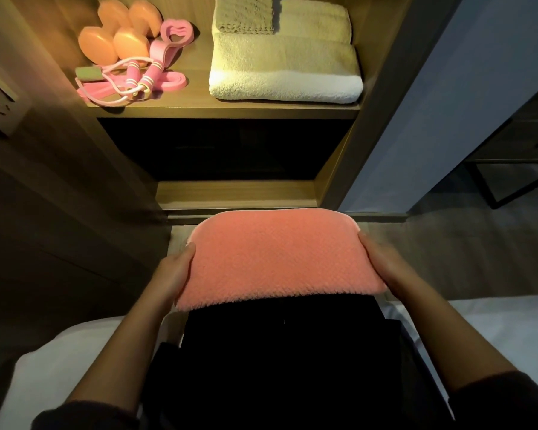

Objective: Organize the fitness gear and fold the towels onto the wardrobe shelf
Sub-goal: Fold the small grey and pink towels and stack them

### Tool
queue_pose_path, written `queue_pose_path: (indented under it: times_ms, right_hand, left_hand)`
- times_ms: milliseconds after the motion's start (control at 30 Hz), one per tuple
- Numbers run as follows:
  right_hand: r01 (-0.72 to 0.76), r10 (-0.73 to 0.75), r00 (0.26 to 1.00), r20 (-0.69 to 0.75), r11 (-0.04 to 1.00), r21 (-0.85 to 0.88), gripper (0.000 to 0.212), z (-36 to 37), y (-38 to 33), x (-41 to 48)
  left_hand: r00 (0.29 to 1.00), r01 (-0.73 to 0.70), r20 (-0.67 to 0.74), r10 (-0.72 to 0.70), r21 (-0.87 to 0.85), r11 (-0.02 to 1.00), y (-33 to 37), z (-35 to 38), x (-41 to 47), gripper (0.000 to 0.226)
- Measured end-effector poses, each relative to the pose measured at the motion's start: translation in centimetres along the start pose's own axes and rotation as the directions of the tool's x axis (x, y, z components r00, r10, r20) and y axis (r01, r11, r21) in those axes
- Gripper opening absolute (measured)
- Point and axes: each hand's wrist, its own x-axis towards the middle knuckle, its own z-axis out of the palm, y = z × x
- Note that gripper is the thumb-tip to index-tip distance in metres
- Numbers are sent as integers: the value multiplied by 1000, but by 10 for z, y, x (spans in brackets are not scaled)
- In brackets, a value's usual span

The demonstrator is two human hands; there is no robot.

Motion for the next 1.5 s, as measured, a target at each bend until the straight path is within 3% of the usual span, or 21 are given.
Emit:
queue_pose_path:
  times_ms: [200,267,333,433,533,633,800,1033,1267,1500]
  right_hand:
    - [122,-136,984,-116,985,-122,48,-2,-1,-16]
    - [75,-80,994,-75,995,-71,48,-4,1,-18]
    - [-4,4,1000,-21,1000,-20,51,-6,3,-19]
    - [-76,74,995,63,997,26,58,-7,5,-18]
    - [-96,78,990,117,982,161,42,-5,-2,-17]
    - [-131,104,986,130,967,220,26,-8,-11,-16]
    - [49,-47,999,-16,971,234,23,-27,-33,-15]
    - [283,-275,959,-75,950,135,22,-41,-111,-41]
    - [507,-498,860,-111,859,70,12,-2,-164,-69]
    - [551,-567,823,-25,787,279,17,26,-164,-71]
  left_hand:
    - [932,-215,-249,264,208,954,-7,7,-10,39]
    - [952,-191,-210,225,169,967,-9,3,-13,41]
    - [991,-86,-94,90,46,995,-10,-2,-17,49]
    - [995,72,71,-69,-48,996,-7,-2,-20,61]
    - [989,115,109,-99,-150,982,3,0,-24,53]
    - [995,43,90,-33,-116,992,13,-2,-24,41]
    - [980,-196,-53,194,-23,980,39,-15,-36,40]
    - [842,-501,-167,512,106,859,114,-13,-80,33]
    - [770,-626,-119,627,48,778,163,36,-103,16]
    - [754,-657,-78,653,-70,750,160,66,-101,19]
